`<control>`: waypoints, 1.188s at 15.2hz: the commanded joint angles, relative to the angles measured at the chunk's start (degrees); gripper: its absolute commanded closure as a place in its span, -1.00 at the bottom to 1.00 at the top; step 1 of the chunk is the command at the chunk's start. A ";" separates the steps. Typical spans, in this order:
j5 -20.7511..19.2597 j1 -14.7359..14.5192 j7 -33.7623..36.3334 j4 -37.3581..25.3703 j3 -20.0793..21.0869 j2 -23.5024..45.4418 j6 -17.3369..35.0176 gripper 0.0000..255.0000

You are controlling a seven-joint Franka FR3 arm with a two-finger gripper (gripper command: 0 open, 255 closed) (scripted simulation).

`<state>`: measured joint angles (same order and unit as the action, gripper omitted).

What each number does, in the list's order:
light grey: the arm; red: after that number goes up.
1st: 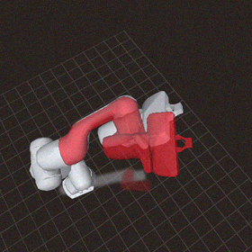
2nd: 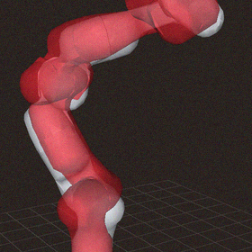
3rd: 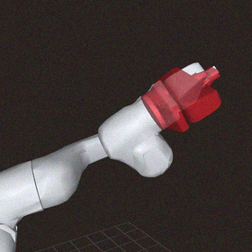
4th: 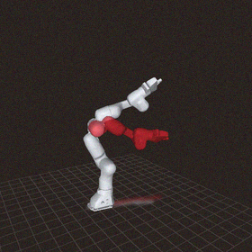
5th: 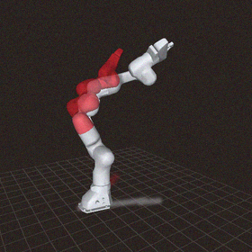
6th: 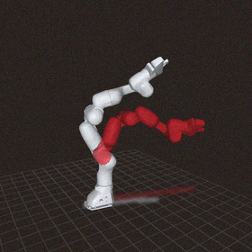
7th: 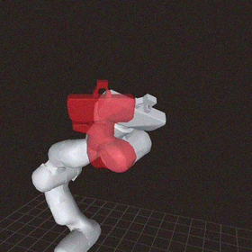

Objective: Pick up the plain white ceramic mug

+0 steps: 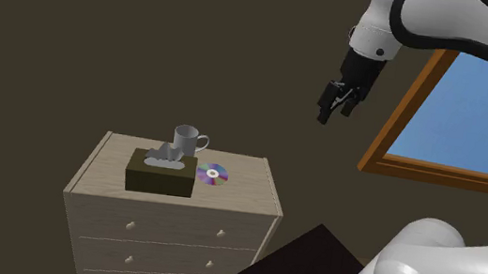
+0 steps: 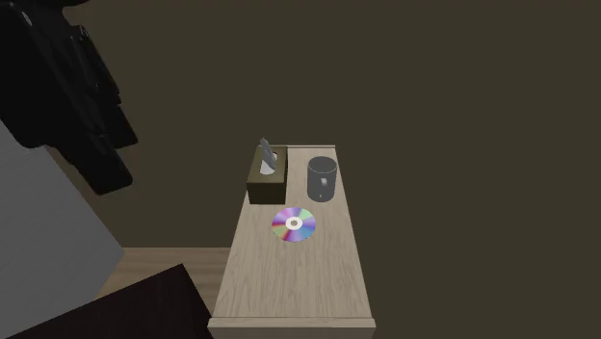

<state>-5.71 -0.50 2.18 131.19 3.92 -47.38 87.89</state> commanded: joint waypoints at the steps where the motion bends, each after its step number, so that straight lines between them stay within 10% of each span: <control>1: 0.00 0.00 0.00 0.00 0.00 0.00 0.00 -1.00; 18: 4.83 0.40 18.08 -14.36 9.76 35.07 13.56 -1.00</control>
<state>-0.85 -0.11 19.17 118.70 13.22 -14.74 101.32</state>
